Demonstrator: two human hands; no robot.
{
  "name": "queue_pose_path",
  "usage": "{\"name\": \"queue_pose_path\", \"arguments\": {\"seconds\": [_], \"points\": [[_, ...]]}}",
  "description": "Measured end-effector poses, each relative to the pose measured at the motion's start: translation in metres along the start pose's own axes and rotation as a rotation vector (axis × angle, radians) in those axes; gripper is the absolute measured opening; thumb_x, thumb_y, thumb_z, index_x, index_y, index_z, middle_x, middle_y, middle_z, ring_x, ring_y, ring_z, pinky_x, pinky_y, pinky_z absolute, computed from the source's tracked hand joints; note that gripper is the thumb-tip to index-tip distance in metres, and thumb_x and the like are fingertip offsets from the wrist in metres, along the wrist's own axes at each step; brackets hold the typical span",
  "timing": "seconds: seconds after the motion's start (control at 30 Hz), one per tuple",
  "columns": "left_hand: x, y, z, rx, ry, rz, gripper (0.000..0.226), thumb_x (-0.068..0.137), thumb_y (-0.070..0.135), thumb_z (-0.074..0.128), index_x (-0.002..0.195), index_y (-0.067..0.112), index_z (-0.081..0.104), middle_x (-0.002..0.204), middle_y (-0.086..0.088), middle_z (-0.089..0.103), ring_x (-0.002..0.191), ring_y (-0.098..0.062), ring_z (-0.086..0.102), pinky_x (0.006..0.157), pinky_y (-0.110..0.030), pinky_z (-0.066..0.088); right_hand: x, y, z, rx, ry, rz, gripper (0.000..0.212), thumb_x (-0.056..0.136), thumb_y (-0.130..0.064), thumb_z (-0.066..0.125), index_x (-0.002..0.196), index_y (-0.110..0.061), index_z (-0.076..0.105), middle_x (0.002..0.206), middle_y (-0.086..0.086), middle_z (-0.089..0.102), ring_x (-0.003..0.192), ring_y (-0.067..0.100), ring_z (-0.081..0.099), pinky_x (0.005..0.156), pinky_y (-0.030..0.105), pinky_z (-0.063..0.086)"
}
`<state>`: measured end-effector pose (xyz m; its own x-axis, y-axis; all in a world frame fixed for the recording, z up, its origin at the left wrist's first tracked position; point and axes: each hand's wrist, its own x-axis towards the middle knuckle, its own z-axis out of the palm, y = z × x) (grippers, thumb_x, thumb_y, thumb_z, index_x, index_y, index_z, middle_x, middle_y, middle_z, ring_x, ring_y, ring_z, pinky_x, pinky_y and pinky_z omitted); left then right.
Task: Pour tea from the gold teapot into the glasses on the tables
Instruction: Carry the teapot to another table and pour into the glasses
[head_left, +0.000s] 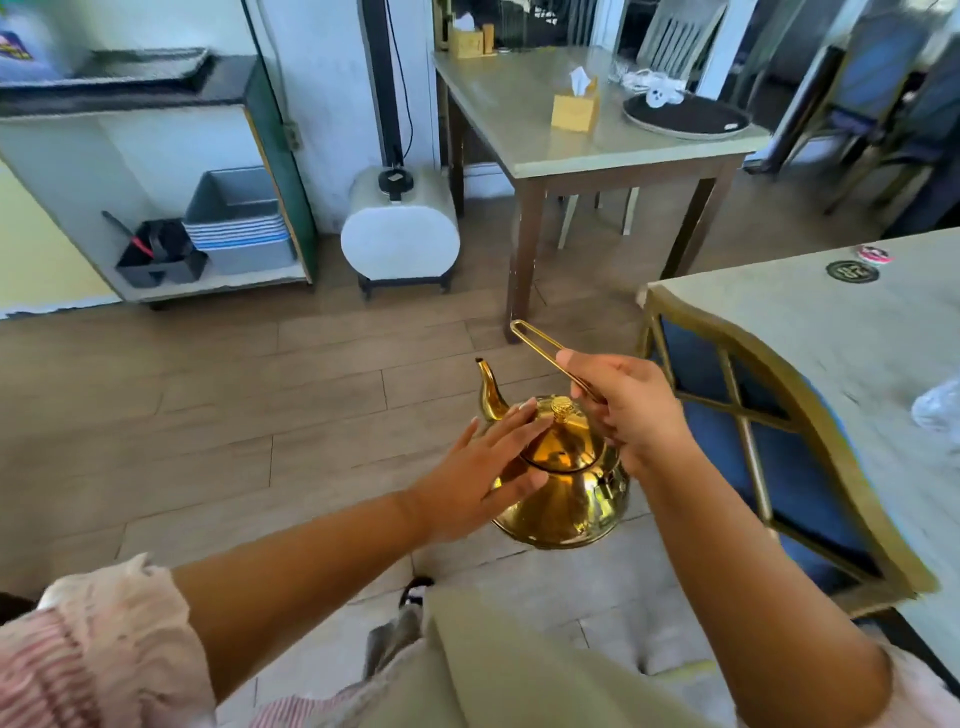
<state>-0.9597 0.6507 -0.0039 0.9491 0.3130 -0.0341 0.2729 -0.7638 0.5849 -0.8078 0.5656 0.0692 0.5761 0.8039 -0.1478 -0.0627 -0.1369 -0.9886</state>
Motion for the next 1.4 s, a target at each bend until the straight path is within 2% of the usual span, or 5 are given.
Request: {"name": "queue_pose_path", "arguments": {"seconds": [0.37, 0.67, 0.83, 1.13, 1.4], "points": [[0.147, -0.134, -0.116, 0.002, -0.138, 0.111, 0.059, 0.093, 0.051, 0.029, 0.146, 0.037, 0.007, 0.157, 0.014, -0.004, 0.135, 0.006, -0.012, 0.109, -0.026, -0.016, 0.183, -0.029, 0.056, 0.149, 0.23, -0.002, 0.051, 0.087, -0.025, 0.067, 0.038, -0.021, 0.05, 0.035, -0.007, 0.034, 0.031, 0.007, 0.025, 0.035, 0.016, 0.023], [0.308, -0.196, -0.156, -0.009, -0.238, 0.248, 0.057, 0.094, 0.051, 0.03, 0.143, 0.043, 0.004, 0.157, 0.015, -0.004, 0.138, 0.007, -0.013, 0.112, -0.03, -0.015, 0.33, -0.041, 0.023, 0.186, 0.408, 0.006, 0.055, 0.086, -0.025, 0.068, 0.033, -0.019, 0.051, 0.035, -0.006, 0.034, 0.029, 0.007, 0.022, 0.033, 0.015, 0.019], [0.409, -0.211, -0.163, -0.004, -0.251, 0.374, 0.06, 0.084, 0.071, 0.014, 0.139, 0.052, -0.003, 0.154, 0.021, -0.007, 0.138, 0.011, -0.015, 0.113, -0.026, -0.012, 0.401, -0.057, -0.016, 0.155, 0.496, 0.016, 0.044, 0.086, -0.028, 0.068, 0.045, -0.017, 0.055, 0.034, -0.007, 0.035, 0.032, 0.008, 0.026, 0.036, 0.017, 0.024], [0.574, -0.211, -0.181, -0.019, -0.415, 0.584, 0.062, 0.084, 0.069, 0.013, 0.141, 0.047, 0.0, 0.155, 0.02, -0.005, 0.139, 0.01, -0.014, 0.113, -0.028, -0.012, 0.498, -0.076, -0.081, 0.206, 0.772, 0.012, 0.04, 0.086, -0.024, 0.068, 0.05, -0.011, 0.054, 0.035, -0.006, 0.033, 0.03, 0.005, 0.025, 0.034, 0.015, 0.023], [0.711, -0.192, -0.172, 0.066, -0.642, 0.895, 0.072, 0.08, 0.073, 0.01, 0.144, 0.042, 0.0, 0.156, 0.018, -0.009, 0.139, 0.009, -0.015, 0.112, -0.032, -0.015, 0.55, -0.081, -0.136, 0.287, 1.111, 0.014, 0.041, 0.084, -0.025, 0.07, 0.048, -0.013, 0.055, 0.033, -0.007, 0.032, 0.027, 0.005, 0.023, 0.032, 0.014, 0.019]]}}
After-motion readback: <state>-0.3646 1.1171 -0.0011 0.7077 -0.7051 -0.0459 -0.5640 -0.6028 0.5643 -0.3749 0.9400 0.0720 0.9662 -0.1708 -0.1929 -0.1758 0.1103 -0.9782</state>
